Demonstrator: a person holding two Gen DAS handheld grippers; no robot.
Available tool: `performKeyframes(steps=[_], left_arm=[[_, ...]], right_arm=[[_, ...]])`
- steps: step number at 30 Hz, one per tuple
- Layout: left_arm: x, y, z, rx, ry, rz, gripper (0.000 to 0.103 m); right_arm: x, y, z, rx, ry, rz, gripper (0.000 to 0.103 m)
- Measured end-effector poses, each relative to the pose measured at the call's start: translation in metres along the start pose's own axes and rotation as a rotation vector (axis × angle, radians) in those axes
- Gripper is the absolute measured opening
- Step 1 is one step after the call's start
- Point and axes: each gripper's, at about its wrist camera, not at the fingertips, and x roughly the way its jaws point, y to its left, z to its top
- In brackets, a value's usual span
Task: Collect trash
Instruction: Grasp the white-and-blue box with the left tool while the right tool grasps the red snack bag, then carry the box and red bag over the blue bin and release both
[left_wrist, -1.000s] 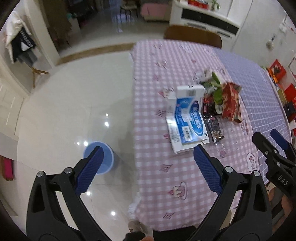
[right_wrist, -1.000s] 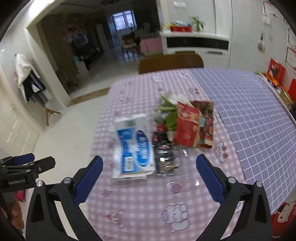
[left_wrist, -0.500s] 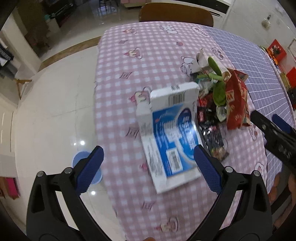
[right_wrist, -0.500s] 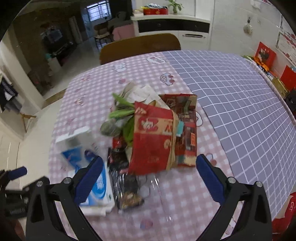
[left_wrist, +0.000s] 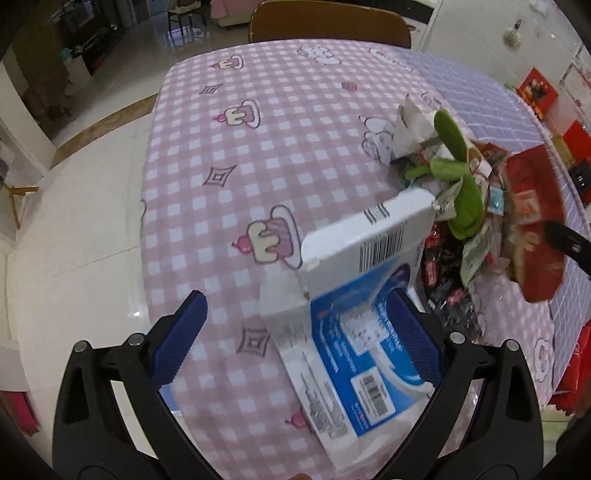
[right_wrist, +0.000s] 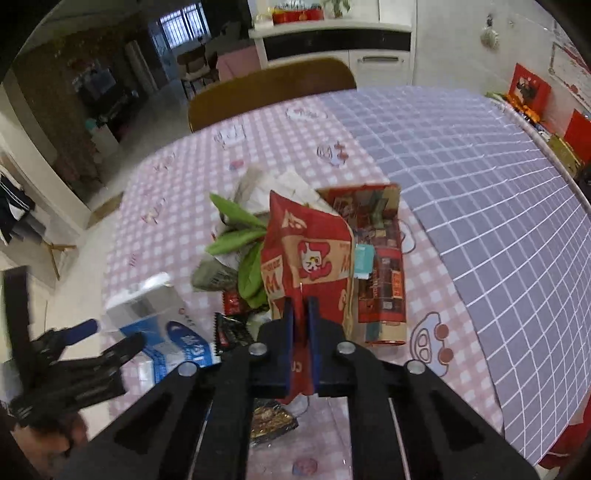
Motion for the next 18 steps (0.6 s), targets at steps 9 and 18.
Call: performKeyframes(steps=[9, 18], left_arm=[[0.012, -0.009, 0.007, 0.061, -0.015, -0.105, 0.054], [-0.028, 0.011, -0.012, 0.047, -0.038, -0.21, 0.015]], right_arm=[[-0.016, 0.028, -0.006, -0.045, -0.005, 0.048, 0.008], [-0.01, 0.07, -0.023, -0.072, 0.023, 0.047, 0.008]])
